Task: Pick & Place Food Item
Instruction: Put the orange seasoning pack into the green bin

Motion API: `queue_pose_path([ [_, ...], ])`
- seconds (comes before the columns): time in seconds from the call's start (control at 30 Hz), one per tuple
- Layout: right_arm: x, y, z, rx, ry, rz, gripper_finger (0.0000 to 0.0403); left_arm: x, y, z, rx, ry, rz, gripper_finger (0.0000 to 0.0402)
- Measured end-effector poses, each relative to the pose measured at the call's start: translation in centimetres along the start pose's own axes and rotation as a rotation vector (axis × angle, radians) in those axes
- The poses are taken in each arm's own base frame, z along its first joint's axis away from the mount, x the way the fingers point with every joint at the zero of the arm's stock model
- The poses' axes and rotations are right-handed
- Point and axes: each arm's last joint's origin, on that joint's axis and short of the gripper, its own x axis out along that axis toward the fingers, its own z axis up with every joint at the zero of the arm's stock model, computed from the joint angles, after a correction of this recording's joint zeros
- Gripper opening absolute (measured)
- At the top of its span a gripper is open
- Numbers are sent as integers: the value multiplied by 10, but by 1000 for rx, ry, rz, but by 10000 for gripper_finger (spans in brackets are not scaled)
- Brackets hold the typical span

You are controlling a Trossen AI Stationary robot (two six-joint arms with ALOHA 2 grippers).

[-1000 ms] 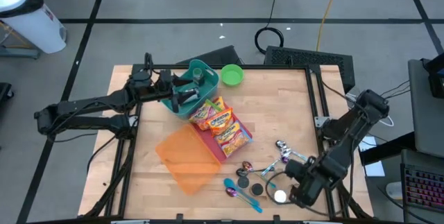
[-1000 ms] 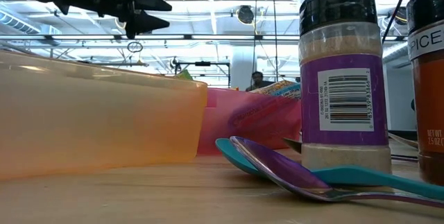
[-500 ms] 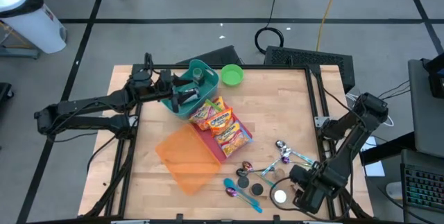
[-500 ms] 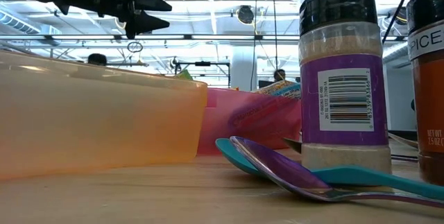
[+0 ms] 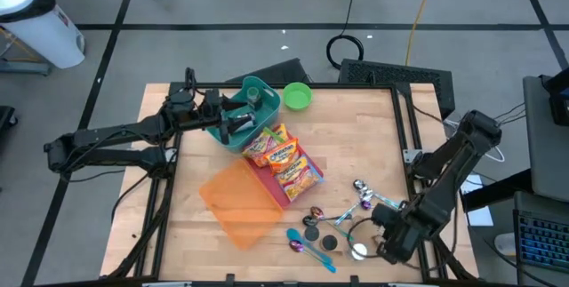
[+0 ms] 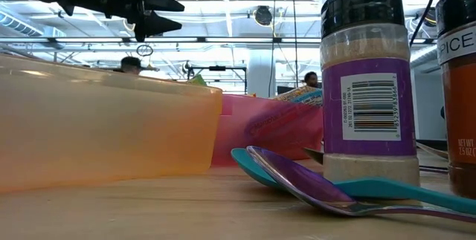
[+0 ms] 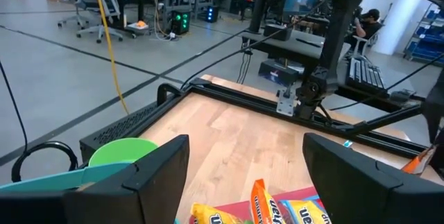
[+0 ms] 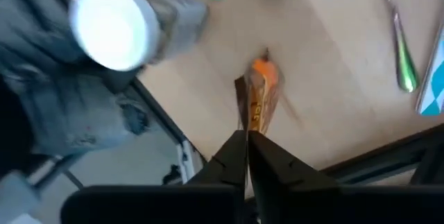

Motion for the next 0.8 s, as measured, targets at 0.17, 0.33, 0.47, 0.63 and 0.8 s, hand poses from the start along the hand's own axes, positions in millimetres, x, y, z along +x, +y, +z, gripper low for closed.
queue_pose_path([
  [0.17, -29, -18, 0, 4, -118, 56, 1, 0, 0, 0, 5, -1, 0, 274],
  [0.33, -49, -35, 0, 22, -187, 70, 0, 0, 0, 0, 40, -1, 0, 280],
  [0.47, -53, -37, 0, 17, -261, 94, 2, 0, 0, 0, 55, -1, 1, 287],
  [0.63, -45, -24, 6, -123, -560, 182, 12, 0, 0, 0, 56, 1, 1, 291],
  [0.8, -22, -11, 26, -383, -959, 191, 27, 0, 0, 0, 57, 1, 1, 285],
])
